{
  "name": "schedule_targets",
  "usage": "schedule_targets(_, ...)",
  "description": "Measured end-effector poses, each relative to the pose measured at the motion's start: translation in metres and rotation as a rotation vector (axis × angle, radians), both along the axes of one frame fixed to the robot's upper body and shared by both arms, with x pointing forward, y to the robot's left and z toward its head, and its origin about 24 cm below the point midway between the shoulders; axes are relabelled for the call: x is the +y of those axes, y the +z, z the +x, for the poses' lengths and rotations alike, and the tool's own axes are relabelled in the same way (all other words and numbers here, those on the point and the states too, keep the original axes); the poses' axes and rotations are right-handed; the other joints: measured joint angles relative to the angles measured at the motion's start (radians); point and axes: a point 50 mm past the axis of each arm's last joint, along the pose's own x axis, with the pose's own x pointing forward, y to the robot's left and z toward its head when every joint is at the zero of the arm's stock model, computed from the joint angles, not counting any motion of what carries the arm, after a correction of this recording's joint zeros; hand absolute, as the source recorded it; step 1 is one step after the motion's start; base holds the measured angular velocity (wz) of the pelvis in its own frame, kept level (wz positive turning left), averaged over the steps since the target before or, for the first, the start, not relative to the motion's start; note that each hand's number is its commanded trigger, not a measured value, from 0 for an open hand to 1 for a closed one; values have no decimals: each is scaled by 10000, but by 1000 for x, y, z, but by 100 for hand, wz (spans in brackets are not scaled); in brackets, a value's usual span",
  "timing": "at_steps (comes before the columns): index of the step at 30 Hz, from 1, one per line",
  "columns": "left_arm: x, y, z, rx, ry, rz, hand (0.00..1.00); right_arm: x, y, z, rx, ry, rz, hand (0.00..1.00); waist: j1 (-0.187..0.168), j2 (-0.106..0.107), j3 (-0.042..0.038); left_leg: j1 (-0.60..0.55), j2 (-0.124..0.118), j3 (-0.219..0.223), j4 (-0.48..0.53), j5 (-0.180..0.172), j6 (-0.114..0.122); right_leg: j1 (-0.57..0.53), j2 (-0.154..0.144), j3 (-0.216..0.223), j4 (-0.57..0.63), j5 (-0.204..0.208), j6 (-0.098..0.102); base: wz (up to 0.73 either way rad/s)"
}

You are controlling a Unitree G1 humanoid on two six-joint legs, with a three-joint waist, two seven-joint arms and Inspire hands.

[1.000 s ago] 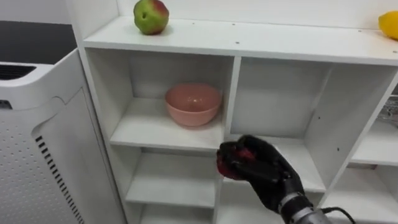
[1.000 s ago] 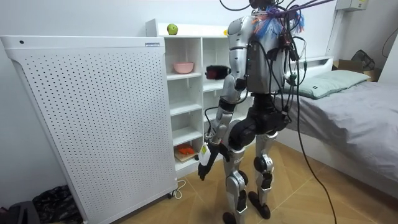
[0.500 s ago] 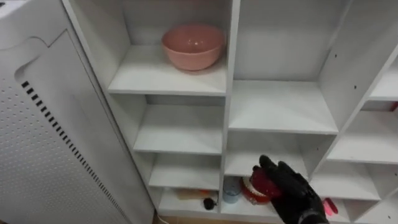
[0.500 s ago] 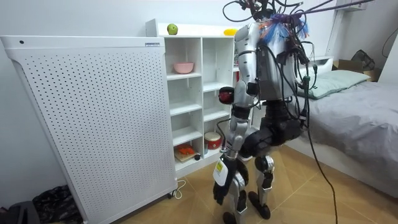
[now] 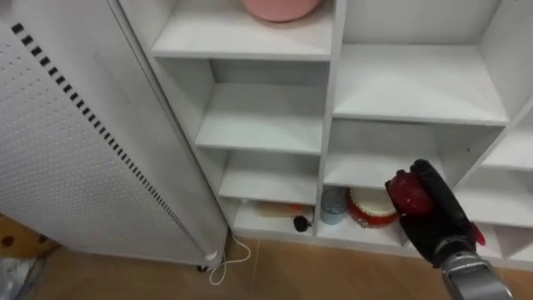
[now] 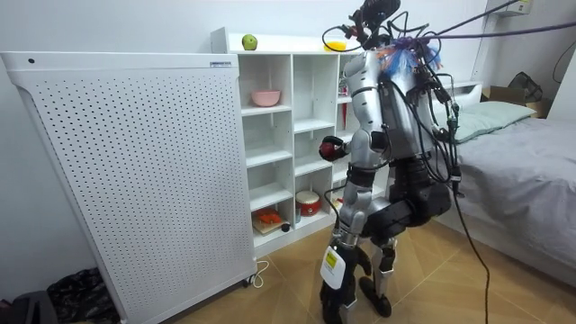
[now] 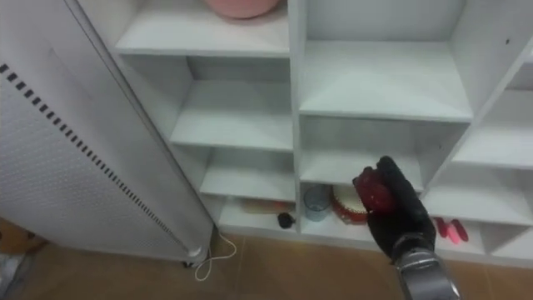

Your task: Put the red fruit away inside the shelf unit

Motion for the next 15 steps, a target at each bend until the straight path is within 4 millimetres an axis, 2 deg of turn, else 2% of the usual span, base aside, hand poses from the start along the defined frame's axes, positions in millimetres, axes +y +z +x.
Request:
schedule_targets(6,11,3,0,-13,-67,335,0,-4,11,8,-76,-129,147,100,249,38,-4,-759,-73,-1,501,-123,-8,-799,-248,-87,653,-175,-143,3)
schedule_targets(12,13,4,0,-12,-259,482,0,-5,25,15,-306,-241,283,100,284,41,-6,-1061,-209,-1,830,-224,28,-1093,-524,-145,1169,-478,-138,14)
schedule_targets(15,12,6,0,-231,-274,529,0,-5,42,21,-487,-313,310,100,251,57,-16,-1143,-190,-1,994,-269,57,-1096,-589,-227,1300,-560,-124,9)
